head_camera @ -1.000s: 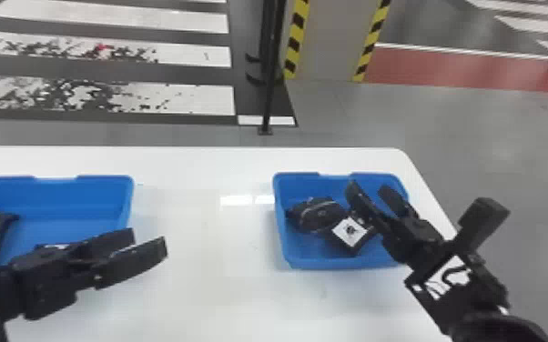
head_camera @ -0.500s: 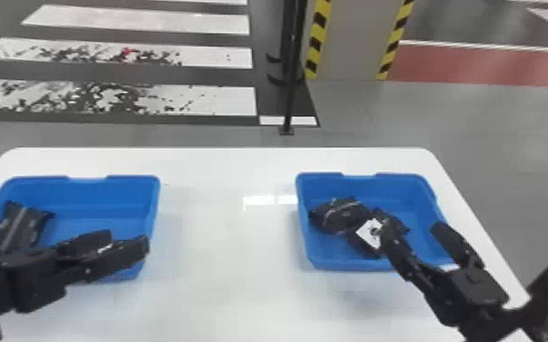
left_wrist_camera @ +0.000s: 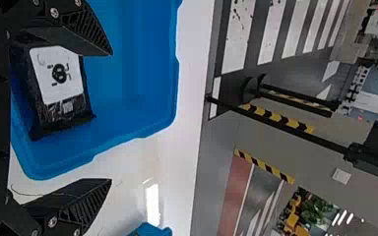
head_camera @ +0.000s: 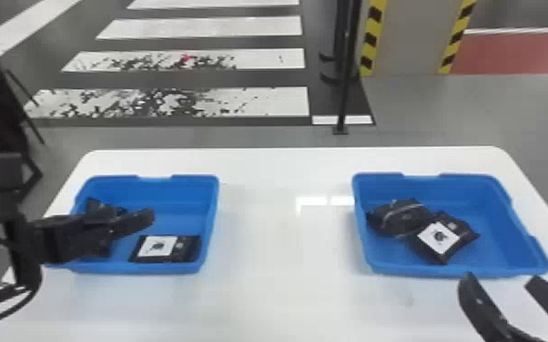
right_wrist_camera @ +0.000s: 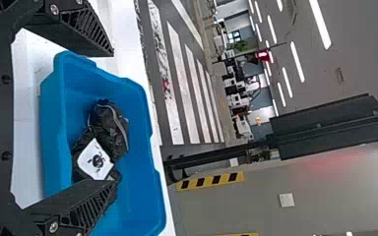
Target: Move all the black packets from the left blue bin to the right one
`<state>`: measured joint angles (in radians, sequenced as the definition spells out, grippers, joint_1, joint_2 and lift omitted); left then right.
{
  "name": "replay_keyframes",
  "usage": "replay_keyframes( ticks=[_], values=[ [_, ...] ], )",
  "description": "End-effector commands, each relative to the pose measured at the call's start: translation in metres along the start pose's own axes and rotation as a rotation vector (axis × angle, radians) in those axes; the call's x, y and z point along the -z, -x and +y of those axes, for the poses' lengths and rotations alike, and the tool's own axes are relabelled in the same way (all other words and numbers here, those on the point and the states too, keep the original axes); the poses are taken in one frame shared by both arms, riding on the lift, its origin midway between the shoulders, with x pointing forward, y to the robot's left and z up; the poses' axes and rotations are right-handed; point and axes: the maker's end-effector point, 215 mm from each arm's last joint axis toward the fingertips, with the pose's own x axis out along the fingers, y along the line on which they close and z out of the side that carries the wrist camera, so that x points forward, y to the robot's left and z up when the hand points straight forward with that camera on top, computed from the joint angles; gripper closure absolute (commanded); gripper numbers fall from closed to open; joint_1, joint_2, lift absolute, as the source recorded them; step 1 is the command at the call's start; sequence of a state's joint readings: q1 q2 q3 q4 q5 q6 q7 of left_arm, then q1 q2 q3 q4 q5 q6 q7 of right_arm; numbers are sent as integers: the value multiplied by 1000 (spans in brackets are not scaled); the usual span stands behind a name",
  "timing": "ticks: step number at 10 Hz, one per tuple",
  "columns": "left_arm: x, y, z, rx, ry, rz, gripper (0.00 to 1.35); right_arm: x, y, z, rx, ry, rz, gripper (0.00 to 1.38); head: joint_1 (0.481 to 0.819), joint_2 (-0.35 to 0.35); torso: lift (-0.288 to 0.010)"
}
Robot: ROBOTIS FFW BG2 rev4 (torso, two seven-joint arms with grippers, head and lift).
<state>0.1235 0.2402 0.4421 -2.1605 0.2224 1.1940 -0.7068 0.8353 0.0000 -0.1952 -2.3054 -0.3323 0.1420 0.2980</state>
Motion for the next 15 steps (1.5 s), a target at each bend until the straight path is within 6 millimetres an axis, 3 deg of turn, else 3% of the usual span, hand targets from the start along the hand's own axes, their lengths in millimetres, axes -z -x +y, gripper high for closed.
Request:
replay_keyframes(
  ticks=[1,3,5,9,13,14,15],
  values=[
    [2,-8,31,-67,34,37,147,4,1,0,0,-14,7,105,695,110,-139],
    [16,-19,55,-110,101,82,147,12,1,0,-1,-47,20,107,695,144,-139],
    [38,-36,66,-108,186,137,147,15,1,0,-3,-54,30,107,695,167,-139],
    [62,-72,53,-47,258,233,148,24,-2,1,-15,-77,43,107,695,151,-139],
    [81,-77,41,-31,292,307,160,30,-3,2,-18,-103,52,107,695,119,-139],
    [80,-76,44,-42,294,308,222,32,-2,2,-18,-110,55,107,695,115,-139],
    [86,-72,48,-58,306,326,479,33,-3,2,-19,-117,55,107,695,116,-139]
  ],
)
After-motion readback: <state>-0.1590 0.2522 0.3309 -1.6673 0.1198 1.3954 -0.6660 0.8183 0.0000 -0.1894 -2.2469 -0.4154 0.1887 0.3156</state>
